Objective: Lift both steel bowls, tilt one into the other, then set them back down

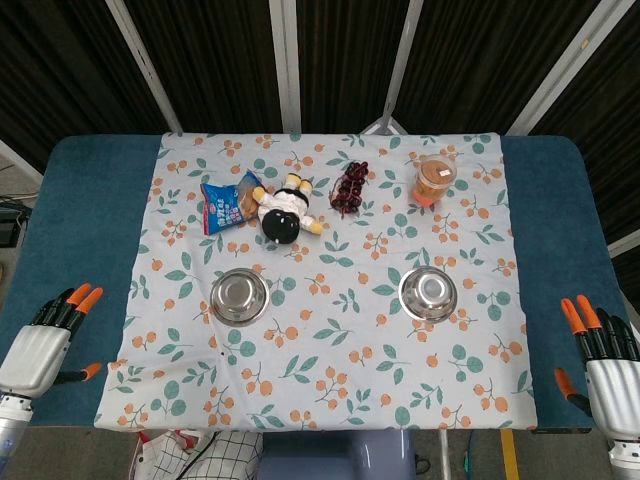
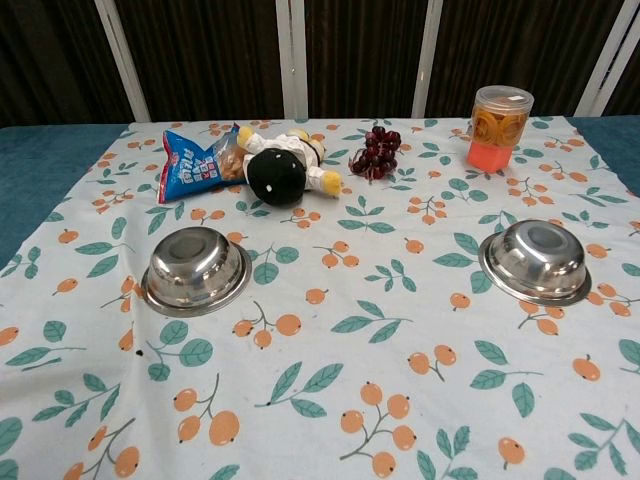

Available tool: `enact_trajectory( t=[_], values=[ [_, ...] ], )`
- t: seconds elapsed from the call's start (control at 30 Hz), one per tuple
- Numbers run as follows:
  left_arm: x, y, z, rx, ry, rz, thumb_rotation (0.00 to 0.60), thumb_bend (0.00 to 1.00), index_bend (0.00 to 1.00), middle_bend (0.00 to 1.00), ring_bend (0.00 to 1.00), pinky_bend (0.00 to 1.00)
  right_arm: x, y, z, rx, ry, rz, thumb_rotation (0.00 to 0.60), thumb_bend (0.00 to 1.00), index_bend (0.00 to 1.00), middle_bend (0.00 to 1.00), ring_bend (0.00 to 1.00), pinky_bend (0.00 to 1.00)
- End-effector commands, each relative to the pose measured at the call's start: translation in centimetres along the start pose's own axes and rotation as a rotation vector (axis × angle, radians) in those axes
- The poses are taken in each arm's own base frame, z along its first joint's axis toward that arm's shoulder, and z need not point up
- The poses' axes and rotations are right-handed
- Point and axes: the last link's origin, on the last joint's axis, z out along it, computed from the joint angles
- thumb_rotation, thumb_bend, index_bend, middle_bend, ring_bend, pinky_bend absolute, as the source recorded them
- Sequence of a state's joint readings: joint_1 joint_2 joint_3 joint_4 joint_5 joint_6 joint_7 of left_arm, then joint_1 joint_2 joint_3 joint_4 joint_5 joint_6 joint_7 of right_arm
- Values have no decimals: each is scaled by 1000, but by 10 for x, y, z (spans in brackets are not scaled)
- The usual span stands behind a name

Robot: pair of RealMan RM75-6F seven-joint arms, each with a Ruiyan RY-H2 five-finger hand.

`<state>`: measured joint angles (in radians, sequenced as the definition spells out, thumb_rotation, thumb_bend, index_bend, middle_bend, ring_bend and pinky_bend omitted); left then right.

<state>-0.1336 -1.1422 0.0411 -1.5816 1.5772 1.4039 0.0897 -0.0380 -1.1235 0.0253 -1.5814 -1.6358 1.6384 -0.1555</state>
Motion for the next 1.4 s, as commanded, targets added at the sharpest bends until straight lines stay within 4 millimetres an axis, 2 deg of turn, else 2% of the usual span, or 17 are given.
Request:
enact_trajectory(
  t=[0.03,0.17,0.37,0.5,0.63,0.87,1.03,1.23,1.4],
  values=[
    [-1,1,1,-9,2,0,567,106,0,0,0,121,0,-1,0,1,-1,1,600,357,0,0,0,98],
    [-2,6,4,-35,15,-2,564,106,0,0,0,114,-2,-1,2,3,-8,-1,600,356,0,0,0,98],
    [-11,26,31,-113,33,12,577,112,0,0,0,110,-4,-2,5,7,-18,3,600,355,0,0,0,98],
    [-18,51,58,-168,4,12,589,127,0,0,0,110,-5,-4,10,14,-26,8,600,356,0,0,0,98],
    [-21,87,91,-224,-29,22,594,128,0,0,0,110,-9,-3,18,11,-49,16,600,356,0,0,0,98],
    [-25,137,131,-268,-74,45,593,150,0,0,0,110,-16,0,27,7,-89,19,600,357,0,0,0,98],
    [-31,164,151,-292,-119,65,594,152,0,0,0,110,-18,3,35,-3,-103,27,600,357,0,0,0,98],
    [-41,184,171,-302,-177,109,592,160,0,0,0,110,-15,6,37,-17,-100,44,600,356,0,0,0,98],
    [-51,193,179,-297,-213,150,593,160,0,0,0,110,-12,11,38,-33,-88,55,600,356,0,0,0,98]
  ],
)
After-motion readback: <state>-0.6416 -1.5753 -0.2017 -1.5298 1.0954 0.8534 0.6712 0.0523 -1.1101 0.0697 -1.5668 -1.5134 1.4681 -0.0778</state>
